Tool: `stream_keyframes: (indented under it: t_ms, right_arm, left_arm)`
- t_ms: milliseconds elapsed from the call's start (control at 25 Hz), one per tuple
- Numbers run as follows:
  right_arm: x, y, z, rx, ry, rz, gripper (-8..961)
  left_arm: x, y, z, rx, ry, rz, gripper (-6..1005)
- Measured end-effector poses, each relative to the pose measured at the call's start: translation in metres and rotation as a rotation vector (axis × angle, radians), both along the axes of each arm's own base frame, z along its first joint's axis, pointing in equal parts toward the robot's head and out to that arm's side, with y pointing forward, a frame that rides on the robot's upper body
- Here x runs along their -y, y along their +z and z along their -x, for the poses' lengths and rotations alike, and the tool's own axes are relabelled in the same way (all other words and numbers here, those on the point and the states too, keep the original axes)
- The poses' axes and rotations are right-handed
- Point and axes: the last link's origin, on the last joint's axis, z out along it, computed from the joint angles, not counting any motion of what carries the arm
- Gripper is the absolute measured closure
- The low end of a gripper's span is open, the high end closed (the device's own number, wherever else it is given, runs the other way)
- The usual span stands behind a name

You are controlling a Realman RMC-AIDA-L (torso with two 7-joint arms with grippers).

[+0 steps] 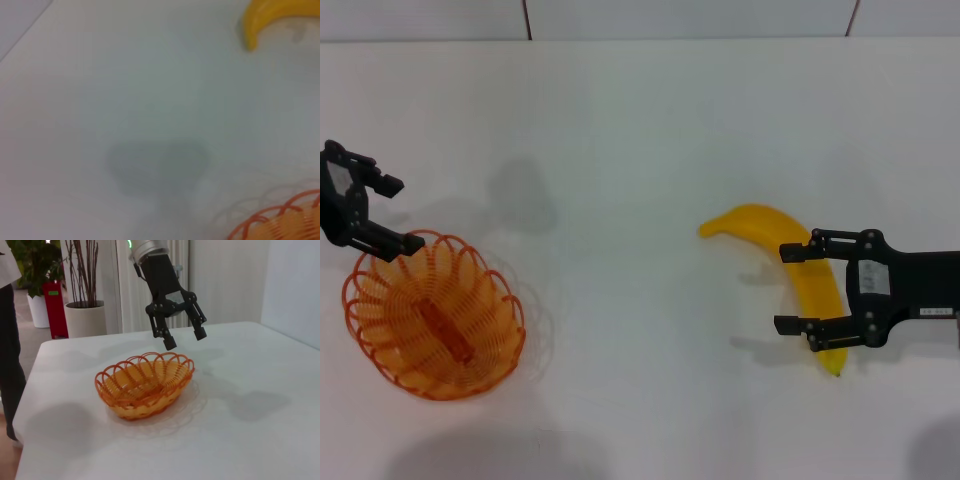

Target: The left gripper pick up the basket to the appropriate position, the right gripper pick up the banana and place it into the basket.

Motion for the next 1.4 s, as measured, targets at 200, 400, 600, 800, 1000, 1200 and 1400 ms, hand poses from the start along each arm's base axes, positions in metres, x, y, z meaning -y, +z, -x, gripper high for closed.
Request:
stream_keyframes:
  t_ms: [200,400,600,800,1000,1200,1400]
  right_arm:
    - [0.0,0.0,0.0,0.0,0.0,0.0,96]
    - [-0.001,0.0,0.002,0.0,0.006,0.001,96]
    - [-0.002,0.0,0.002,0.0,0.007,0.0,96]
    - [-0.002,0.0,0.003,0.0,0.01,0.0,96]
    - [-0.003,0.0,0.003,0.0,0.01,0.0,96]
    - [-0.003,0.0,0.003,0.0,0.01,0.001,96]
    - [-0.003,0.0,0.003,-0.001,0.009,0.001,96]
  left_arm:
    - [-0.003,-0.007,0.005,0.021,0.006,0.016,152]
    - [-0.004,-0.017,0.013,0.01,0.017,0.027,153]
    - [-0.005,-0.024,0.017,-0.007,0.022,0.027,154]
    - [-0.006,-0.033,0.02,-0.046,0.022,0.028,155]
    - [-0.007,-0.036,0.019,-0.057,0.02,0.029,156]
    - [-0.009,-0.036,0.015,-0.057,0.015,0.028,156]
    - [-0.011,-0.037,0.012,-0.071,0.001,0.039,157]
